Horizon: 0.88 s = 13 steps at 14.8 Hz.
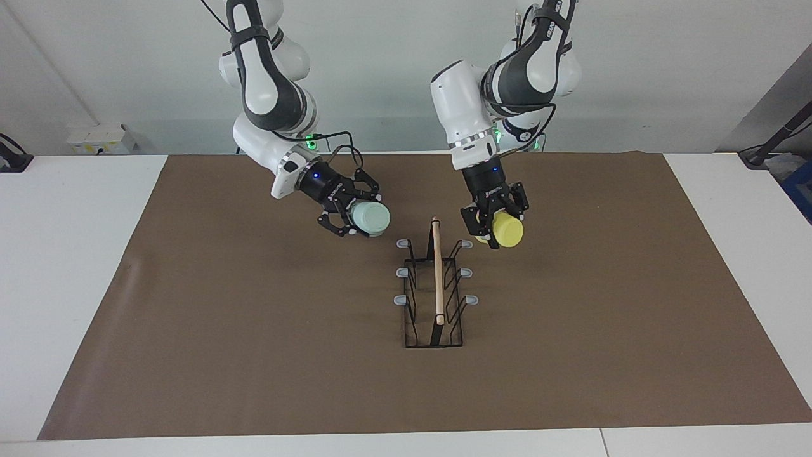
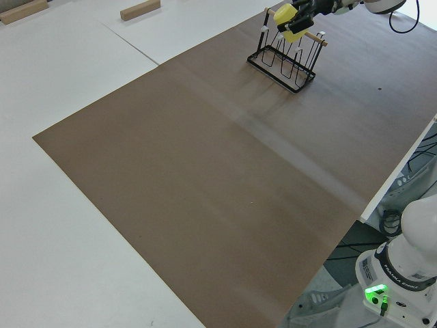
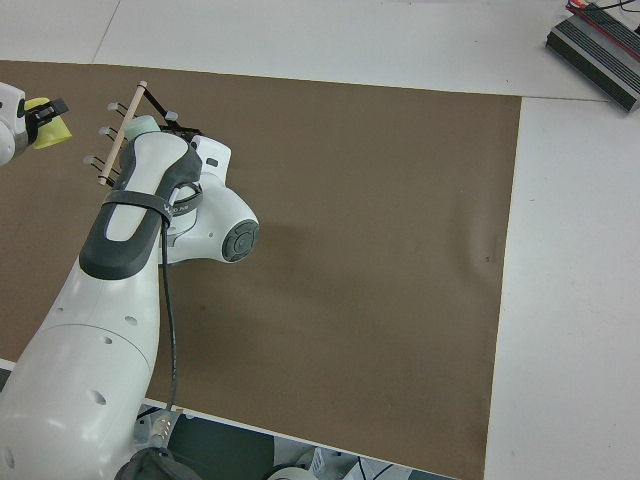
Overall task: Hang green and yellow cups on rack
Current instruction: 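Carry both cups to the rack pegs with both grippers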
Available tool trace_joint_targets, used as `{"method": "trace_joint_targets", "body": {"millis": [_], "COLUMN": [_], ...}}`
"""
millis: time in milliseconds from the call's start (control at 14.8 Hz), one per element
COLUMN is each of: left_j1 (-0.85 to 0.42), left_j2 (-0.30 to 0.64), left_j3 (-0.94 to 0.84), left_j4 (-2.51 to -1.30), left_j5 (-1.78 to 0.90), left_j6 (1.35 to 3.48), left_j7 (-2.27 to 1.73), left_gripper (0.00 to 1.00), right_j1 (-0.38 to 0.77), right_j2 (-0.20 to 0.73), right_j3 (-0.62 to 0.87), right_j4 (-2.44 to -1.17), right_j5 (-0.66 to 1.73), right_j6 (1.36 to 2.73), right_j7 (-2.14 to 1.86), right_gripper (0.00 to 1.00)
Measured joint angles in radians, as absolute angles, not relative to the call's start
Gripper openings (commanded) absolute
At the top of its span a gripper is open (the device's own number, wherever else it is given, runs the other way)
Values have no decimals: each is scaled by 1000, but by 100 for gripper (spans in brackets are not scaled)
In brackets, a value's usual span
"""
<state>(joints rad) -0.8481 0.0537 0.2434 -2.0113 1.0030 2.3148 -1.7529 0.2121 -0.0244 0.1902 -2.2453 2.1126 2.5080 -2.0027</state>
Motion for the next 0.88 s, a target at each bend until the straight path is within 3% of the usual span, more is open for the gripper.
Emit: {"method": "trace_joint_targets", "body": {"millis": [271, 814, 881], "left_j1": [-874, -943, -945], "left_j2": [55, 125, 134], "left_j3": [243, 243, 244], "left_j4": [-2042, -2065, -2066], "left_j5": [1127, 1226, 1230], "left_j6": [2323, 2276, 2273], "left_j7": [-1880, -2077, -2085], "left_gripper": [0, 0, 11], "right_j1": [233, 254, 256], "right_j2": [14, 72, 73], "right_j3": [190, 190, 190], "right_j4": [-2261, -2256, -2255], "right_j5": [2281, 2377, 2384], "right_j6": [2449, 2406, 2405], "right_j7": [-2127, -2228, -2241], "right_gripper": [0, 0, 0]}}
